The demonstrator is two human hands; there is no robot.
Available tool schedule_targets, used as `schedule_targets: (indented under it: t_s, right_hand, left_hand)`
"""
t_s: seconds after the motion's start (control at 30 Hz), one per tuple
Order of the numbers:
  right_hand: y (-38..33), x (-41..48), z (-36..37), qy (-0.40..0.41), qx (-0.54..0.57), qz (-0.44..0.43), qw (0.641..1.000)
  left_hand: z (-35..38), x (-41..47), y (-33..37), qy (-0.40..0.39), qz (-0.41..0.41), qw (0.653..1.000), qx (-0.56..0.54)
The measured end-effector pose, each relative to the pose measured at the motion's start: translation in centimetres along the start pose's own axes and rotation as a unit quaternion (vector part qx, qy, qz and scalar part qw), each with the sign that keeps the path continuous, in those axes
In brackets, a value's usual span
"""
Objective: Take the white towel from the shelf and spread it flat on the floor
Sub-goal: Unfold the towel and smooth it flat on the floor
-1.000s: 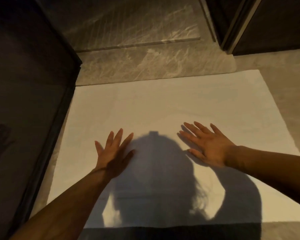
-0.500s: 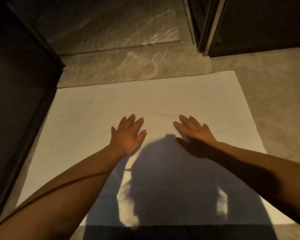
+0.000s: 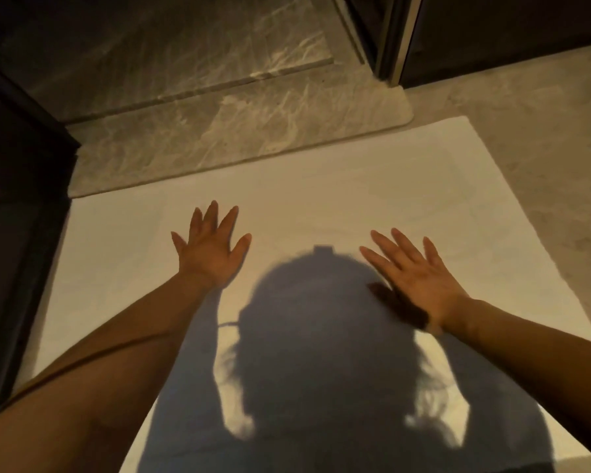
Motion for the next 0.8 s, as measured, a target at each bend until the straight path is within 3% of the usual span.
schedule_targets:
  t_s: [0.13, 0.3, 0.4, 0.57, 0.8]
  right_hand:
    - [-1.8, 0.9, -1.3, 0.069, -0.018, 0.01, 0.997]
    - [-6.4, 5.8, -2.9, 0.114, 0.04, 0.034, 0.992]
    - [-10.1, 10.6, -3.3, 0.108, 0.056, 0.017, 0.992]
    - [-15.4, 17.7, -3.2, 0.095, 0.067, -0.024, 0.993]
    - [-18.9, 23.4, -3.1, 0.106, 0.042, -0.049, 0.992]
  left_hand:
    - [1.2, -0.6, 0.0, 0.019, -0.005, 0.999, -0.03]
    - [0.1, 0.3, -1.1, 0.065, 0.022, 0.993, -0.095]
    - [-1.4, 2.4, -3.8, 0.106, 0.011, 0.99, -0.094]
    - [-0.7, 5.4, -7.7, 0.081, 0.025, 0.995, -0.049]
    - [-0.7, 5.3, -7.9, 0.126, 0.031, 0.991, -0.026]
Point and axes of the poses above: each hand's wrist, its own x-axis towards the middle knuckle, its own z-axis out of the palm, y = z × x, the point moved 7 cm from there along x, towards the middle knuckle, and after that the axes turned 4 degrees about y, right-handed, at the moved point
